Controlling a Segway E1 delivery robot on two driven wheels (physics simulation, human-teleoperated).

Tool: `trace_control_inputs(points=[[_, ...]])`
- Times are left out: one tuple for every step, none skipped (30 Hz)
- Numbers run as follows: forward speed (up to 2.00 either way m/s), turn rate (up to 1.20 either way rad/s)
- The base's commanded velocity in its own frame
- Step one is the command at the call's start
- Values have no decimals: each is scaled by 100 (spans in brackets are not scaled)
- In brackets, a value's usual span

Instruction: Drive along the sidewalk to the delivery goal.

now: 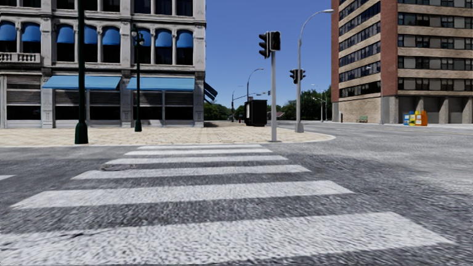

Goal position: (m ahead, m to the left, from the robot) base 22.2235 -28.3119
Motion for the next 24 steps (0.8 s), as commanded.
trace_control_inputs(points=[[131, 0], [131, 0], [132, 0], [132, 0], [132, 0], [132, 0], [132, 0], [132, 0], [132, 0], [132, 0], [132, 0], [132, 10], [132, 17], [132, 19], [132, 19], [132, 19], [132, 20], [132, 24], [132, 28], [132, 31], [132, 33], [132, 34], [133, 35], [133, 35]])
